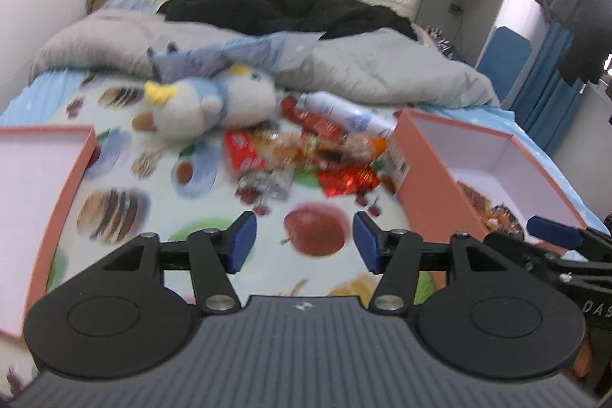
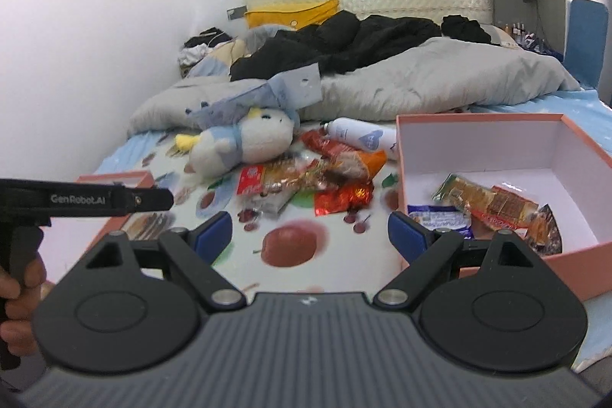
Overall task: Organize snacks
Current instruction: 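Withdraw both tools from the box back toward the snack pile, then grasp the red snack bag with the left tool while the right tool grasps an orange-wrapped pastry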
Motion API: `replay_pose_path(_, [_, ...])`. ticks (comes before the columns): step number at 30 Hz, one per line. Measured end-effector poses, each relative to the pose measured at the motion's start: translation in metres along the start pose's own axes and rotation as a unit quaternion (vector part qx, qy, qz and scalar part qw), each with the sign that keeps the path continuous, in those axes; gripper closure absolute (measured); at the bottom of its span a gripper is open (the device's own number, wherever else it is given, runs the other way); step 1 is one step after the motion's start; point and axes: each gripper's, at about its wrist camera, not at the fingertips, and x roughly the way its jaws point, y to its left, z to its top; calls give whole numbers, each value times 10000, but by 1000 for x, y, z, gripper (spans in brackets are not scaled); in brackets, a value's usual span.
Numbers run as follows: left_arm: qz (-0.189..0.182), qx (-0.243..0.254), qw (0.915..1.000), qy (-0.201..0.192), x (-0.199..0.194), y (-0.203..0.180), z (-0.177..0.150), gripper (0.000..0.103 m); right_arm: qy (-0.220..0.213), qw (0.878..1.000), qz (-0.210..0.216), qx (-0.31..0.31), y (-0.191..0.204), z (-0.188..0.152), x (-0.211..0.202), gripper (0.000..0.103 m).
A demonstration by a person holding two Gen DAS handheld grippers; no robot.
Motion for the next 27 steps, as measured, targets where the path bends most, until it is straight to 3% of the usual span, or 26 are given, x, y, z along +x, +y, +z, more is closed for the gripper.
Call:
replay_pose_path(1, [73,-46,10000,12,2,4,-4,33,-14,10000,13,-22,1,-2,1,13])
replay_pose_path(9, [286,-470,9983,193,37,37,-14,33,43,9990,328,-293,18,-3,30,13])
replay_pose_path(16, [96,-909,9955,248,76,62,-10,33,188,9973,301,-647,26,2,73,14])
replay_pose_path(27, [-486,-1769,9824,363,163,107,13,33,298,9946,-445,-887,25,15,155,14])
